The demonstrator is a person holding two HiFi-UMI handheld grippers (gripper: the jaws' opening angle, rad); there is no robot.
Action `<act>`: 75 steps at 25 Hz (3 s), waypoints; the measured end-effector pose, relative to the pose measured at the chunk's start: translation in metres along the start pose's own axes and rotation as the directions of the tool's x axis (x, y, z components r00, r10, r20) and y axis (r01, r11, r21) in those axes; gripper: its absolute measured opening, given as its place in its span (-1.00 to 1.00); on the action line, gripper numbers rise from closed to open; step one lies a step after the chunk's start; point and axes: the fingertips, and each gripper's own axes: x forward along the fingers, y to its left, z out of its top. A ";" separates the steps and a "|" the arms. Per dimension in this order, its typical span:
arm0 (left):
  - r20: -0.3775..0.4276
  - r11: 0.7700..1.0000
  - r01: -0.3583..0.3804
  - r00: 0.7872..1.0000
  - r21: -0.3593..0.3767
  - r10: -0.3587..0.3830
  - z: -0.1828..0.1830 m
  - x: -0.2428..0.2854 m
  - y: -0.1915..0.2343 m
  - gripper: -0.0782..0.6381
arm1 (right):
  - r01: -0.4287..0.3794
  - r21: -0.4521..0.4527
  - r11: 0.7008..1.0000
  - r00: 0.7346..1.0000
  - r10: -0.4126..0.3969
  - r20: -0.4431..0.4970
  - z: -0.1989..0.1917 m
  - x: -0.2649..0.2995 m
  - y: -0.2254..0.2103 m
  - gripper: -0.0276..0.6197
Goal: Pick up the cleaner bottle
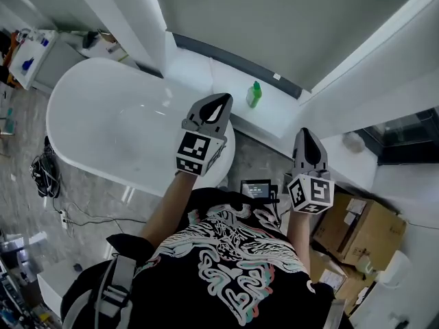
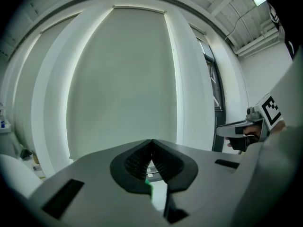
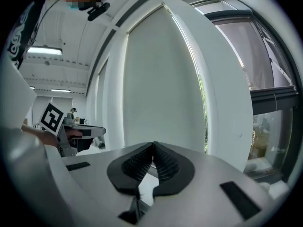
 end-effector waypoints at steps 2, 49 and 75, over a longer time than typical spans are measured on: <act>0.000 1.000 0.007 1.000 -0.006 -0.007 0.000 0.010 0.005 -0.74 | 0.008 0.009 1.000 1.000 -0.008 0.001 0.001 0.008 -0.002 -0.83; -0.189 0.998 -0.042 0.981 0.039 0.049 -0.107 0.102 0.075 -0.74 | 0.000 -0.079 0.997 0.992 -0.010 -0.122 -0.074 0.152 -0.030 -0.83; -0.278 0.999 -0.044 0.960 -0.012 0.039 -0.226 0.133 0.102 -0.74 | -0.063 -0.070 0.996 0.972 0.045 -0.232 -0.191 0.202 -0.021 -0.83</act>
